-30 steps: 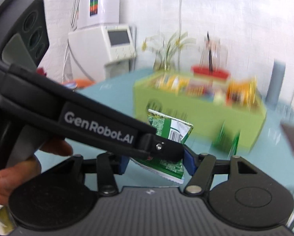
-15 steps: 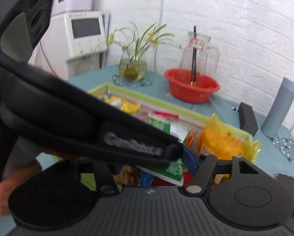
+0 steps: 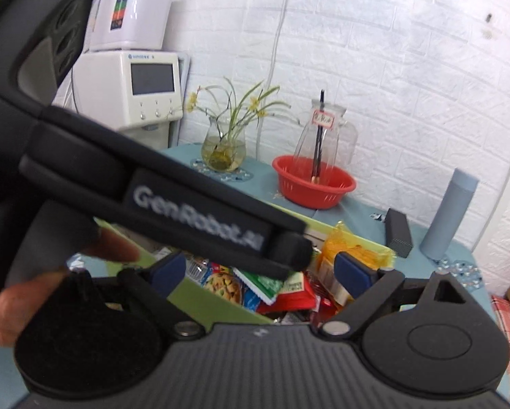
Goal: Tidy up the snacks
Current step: 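Lift the green-wrapped packet into the green box and open the left gripper, then move the left gripper to the green candy beside the box and grasp it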
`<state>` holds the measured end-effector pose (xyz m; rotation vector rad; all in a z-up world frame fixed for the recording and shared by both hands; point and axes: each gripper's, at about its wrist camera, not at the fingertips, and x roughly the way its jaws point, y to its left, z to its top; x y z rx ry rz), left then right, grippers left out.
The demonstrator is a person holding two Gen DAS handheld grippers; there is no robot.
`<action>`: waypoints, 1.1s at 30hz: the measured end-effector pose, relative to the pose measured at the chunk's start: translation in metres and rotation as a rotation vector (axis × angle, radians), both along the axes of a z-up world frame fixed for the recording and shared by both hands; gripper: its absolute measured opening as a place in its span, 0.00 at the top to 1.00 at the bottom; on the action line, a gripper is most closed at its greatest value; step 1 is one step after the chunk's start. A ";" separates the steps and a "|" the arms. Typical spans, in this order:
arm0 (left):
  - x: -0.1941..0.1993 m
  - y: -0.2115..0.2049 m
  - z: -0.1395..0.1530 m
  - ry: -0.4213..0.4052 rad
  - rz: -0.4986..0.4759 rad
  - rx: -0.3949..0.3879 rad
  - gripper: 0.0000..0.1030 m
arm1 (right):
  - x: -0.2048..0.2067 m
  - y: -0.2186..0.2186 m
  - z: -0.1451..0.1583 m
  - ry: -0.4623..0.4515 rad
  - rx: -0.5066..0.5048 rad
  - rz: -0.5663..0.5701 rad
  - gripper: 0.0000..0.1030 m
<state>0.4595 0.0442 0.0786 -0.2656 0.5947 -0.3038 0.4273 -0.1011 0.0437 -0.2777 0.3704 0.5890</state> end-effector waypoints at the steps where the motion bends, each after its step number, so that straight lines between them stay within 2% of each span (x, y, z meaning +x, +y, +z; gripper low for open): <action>1: -0.010 -0.001 0.003 -0.013 0.000 0.013 0.34 | -0.010 -0.006 0.001 -0.009 0.009 -0.005 0.09; 5: -0.047 -0.005 0.004 -0.032 0.000 0.060 0.27 | -0.048 -0.035 -0.013 0.028 0.081 -0.050 0.09; 8: -0.081 -0.003 -0.022 -0.003 0.027 0.026 0.24 | -0.062 -0.053 -0.033 0.093 0.127 -0.085 0.02; 11: -0.105 -0.006 -0.056 0.069 0.033 -0.016 0.26 | -0.073 -0.064 -0.056 0.163 0.129 -0.111 0.02; 13: -0.109 -0.012 -0.069 0.109 0.008 -0.013 0.27 | -0.076 -0.067 -0.064 0.187 0.112 -0.093 0.02; 17: -0.089 -0.030 -0.065 0.111 -0.034 0.025 0.30 | -0.058 -0.062 -0.064 0.170 0.031 -0.052 0.02; 20: -0.055 -0.042 -0.058 0.108 -0.076 0.040 0.30 | -0.031 -0.055 -0.067 0.192 -0.008 -0.010 0.02; 24: -0.014 -0.052 -0.071 0.170 -0.093 0.081 0.34 | 0.003 -0.047 -0.079 0.228 -0.038 -0.004 0.03; 28: 0.004 -0.054 -0.089 0.238 -0.127 0.035 0.37 | 0.021 -0.042 -0.088 0.252 -0.033 -0.003 0.03; 33: 0.007 -0.058 -0.095 0.234 -0.144 0.035 0.41 | 0.026 -0.046 -0.095 0.291 0.006 0.004 0.06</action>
